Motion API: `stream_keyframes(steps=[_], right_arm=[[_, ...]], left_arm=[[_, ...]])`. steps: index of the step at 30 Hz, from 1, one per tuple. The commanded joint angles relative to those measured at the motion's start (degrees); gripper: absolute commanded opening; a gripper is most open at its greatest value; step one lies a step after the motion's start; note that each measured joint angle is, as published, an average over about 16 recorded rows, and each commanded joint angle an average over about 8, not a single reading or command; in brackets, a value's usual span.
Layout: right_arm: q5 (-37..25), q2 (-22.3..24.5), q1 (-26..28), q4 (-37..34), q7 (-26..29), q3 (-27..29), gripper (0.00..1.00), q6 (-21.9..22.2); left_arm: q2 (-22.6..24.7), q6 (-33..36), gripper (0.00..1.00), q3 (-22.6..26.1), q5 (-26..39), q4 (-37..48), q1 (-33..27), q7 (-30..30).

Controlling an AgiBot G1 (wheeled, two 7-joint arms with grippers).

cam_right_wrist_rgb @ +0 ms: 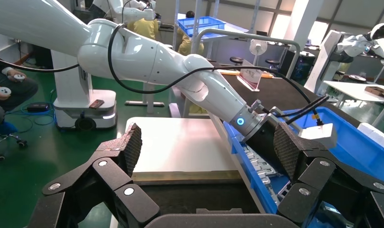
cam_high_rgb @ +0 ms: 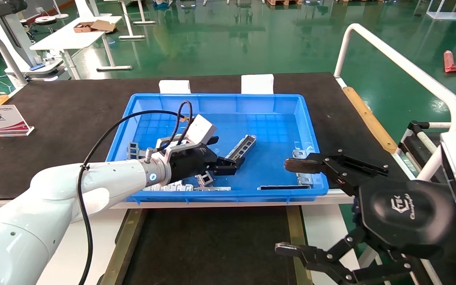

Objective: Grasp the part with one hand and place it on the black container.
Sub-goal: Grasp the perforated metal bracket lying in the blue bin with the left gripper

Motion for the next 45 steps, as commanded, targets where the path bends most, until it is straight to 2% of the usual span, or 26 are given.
stream_keyframes(steps=[1,26,37,45], right_arm=[[0.0,0.0,0.0,0.0,0.0,0.0,0.0,0.0],[0.0,0.0,0.0,0.0,0.0,0.0,0.0,0.0],[0.0,0.0,0.0,0.0,0.0,0.0,0.0,0.0],[0.0,0.0,0.0,0.0,0.0,0.0,0.0,0.0]], left_arm=[[0.0,-0.5,0.0,0.8,-0.7,-0.2,0.2,0.3],[0.0,-4.9,0.0,11.9,-9.8,-0.4,0.4,-3.3],[-0.1,-5.0,0.0,14.9,-14.2,-0.5,0.4,-3.7],[-0.7,-2.6,0.0,15.1,-18.2,-0.4,-0.8,-1.9]])
